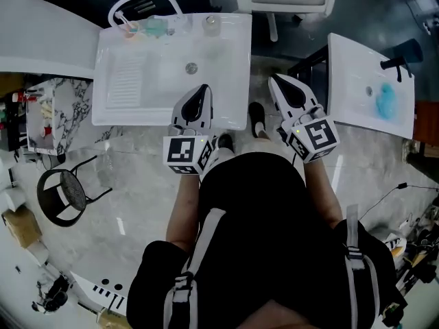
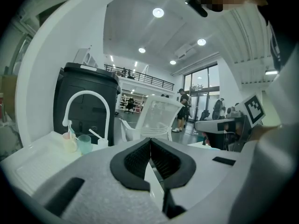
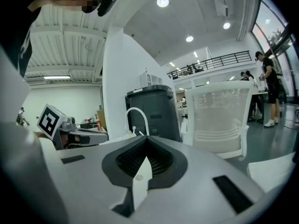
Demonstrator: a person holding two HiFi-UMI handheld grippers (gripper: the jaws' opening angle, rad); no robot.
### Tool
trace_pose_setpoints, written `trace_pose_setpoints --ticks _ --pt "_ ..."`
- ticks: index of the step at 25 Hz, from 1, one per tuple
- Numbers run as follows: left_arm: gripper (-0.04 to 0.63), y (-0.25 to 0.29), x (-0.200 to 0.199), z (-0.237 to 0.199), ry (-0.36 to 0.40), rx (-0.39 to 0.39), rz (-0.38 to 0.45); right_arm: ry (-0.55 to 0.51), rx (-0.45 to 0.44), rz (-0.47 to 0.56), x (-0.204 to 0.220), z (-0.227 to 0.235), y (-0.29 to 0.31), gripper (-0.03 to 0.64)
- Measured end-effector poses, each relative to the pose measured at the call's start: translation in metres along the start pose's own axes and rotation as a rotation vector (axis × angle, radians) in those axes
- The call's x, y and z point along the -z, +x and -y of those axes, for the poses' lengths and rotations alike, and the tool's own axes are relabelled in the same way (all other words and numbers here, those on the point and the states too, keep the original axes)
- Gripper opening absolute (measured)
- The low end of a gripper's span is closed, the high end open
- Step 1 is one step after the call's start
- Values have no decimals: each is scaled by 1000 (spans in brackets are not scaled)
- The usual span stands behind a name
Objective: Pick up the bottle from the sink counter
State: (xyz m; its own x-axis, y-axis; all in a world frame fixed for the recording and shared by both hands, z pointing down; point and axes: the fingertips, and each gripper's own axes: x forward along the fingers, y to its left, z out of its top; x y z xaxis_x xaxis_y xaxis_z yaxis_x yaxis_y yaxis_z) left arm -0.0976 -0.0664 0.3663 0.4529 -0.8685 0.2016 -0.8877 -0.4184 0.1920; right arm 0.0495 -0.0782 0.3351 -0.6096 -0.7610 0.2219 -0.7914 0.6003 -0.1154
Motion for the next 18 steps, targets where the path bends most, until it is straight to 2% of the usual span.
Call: trace_pose_setpoints --ticks 6,18 --pt "18 34 -10 3 -7 -75 -5 -13 -92 -27 -6 35 31 3" --pt "18 85 7 18 -56 -191 -28 -18 -273 -96 5 78 76 3"
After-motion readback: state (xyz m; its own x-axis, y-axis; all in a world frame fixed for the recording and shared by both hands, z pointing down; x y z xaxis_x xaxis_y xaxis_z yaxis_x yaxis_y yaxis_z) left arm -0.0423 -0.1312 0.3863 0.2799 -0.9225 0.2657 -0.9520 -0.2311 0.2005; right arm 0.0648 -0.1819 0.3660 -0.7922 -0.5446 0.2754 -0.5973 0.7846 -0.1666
